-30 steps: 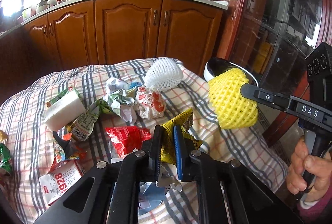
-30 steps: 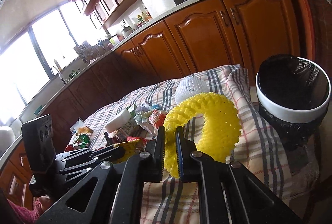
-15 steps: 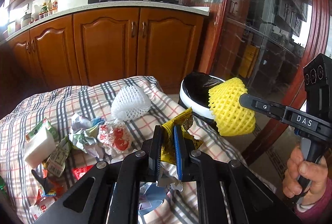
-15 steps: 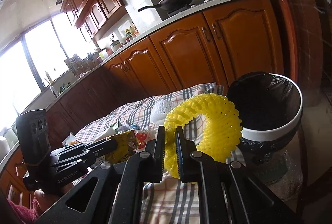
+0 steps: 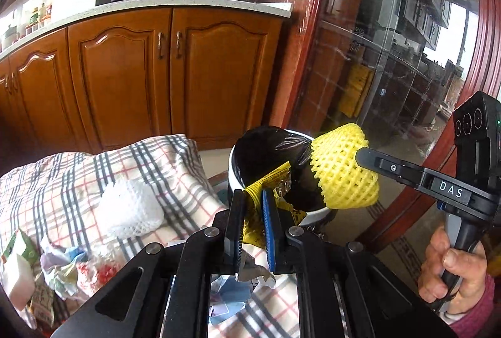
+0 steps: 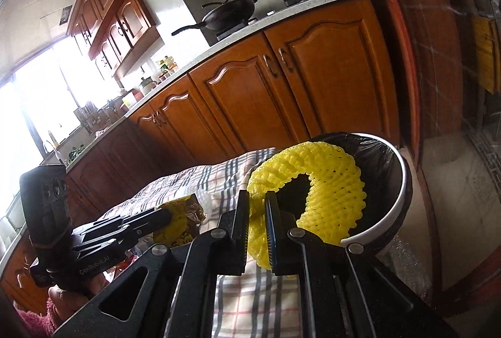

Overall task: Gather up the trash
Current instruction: 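Carry the yellow foam net and yellow snack bag over the black-lined white bin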

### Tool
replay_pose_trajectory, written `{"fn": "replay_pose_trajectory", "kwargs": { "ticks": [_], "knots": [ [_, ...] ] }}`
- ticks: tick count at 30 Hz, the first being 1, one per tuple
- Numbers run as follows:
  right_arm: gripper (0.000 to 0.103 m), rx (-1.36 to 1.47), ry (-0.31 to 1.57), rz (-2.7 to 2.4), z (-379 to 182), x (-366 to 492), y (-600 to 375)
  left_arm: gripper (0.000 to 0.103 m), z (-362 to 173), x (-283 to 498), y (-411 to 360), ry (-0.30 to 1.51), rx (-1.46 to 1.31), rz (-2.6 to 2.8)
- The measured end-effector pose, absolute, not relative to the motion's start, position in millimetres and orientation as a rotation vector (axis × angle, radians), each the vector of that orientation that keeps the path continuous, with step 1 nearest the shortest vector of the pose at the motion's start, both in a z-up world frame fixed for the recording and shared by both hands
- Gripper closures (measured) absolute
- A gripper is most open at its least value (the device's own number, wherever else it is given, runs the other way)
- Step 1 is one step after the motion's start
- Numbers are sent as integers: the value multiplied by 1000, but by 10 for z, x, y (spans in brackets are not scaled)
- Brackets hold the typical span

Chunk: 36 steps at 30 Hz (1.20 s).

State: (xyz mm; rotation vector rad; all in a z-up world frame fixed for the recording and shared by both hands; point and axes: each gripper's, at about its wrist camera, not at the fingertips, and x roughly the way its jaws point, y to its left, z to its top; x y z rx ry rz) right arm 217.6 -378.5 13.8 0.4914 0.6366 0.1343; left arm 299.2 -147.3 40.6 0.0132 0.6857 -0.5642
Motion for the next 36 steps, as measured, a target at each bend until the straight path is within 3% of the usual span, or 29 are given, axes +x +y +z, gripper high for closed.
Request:
{"fn": "replay_pose_trajectory", "kwargs": {
  "ticks": [15, 36],
  "knots": [
    [94, 506, 722, 119, -178, 2656, -4222, 92, 18, 4113, -2257, 800, 28, -575],
    [93, 524, 751, 114, -366, 2727, -4349, 87, -152, 4252, -2450, 827, 34, -598]
  ]
}}
